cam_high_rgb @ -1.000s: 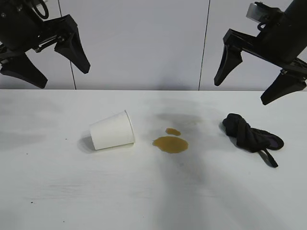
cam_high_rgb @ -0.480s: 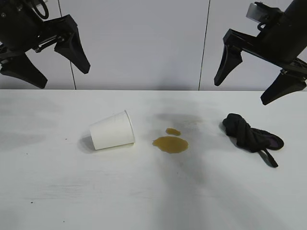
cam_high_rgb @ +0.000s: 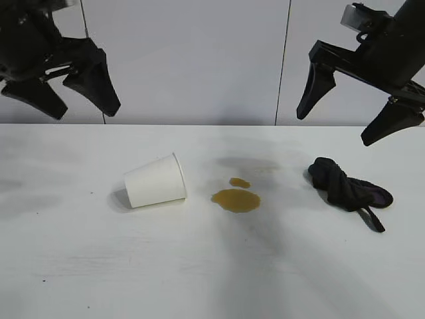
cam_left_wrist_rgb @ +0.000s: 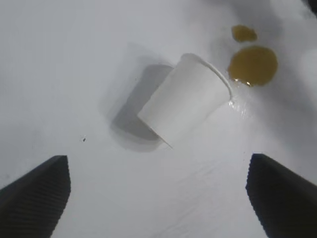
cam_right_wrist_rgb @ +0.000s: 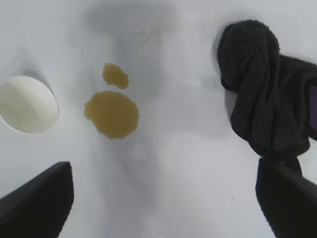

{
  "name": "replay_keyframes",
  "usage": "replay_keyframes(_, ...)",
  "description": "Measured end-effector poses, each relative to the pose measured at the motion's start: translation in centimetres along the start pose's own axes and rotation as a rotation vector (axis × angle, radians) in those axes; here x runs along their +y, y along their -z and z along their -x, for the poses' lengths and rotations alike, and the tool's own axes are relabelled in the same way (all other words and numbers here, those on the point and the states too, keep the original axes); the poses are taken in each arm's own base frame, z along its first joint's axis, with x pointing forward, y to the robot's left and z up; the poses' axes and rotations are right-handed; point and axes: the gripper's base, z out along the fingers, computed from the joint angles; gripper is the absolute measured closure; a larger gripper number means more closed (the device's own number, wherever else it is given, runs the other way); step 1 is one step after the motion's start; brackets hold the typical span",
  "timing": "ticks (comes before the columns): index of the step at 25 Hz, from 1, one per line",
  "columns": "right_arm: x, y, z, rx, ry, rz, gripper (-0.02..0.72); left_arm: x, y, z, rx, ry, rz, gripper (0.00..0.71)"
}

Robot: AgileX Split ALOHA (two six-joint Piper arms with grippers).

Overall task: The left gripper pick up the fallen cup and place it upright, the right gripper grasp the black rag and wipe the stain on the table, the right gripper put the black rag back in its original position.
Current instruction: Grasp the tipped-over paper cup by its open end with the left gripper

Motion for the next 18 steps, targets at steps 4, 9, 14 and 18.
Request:
replay_keyframes(4, 0.0, 0.0, 0.0, 0.000, 0.007, 0.000, 0.009, -1.7, -1.3, 1.0, -0.016, -0.138, 0.002, 0.016)
replay_keyframes(9, 0.0, 0.0, 0.0, 0.004, 0.012, 0.000, 0.009, -2.6, -4.8, 2.6, 0.048, -0.287, 0.020, 0.016)
replay_keyframes(14, 0.0, 0.0, 0.0, 0.005, 0.012, 0.001, 0.009, -3.8, -8.1, 3.8, 0.111, -0.433, 0.038, 0.016)
replay_keyframes(18, 0.0, 0.0, -0.1, 0.007, 0.012, 0.001, 0.009, -4.2, -10.2, 3.4, 0.165, -0.515, 0.032, 0.016)
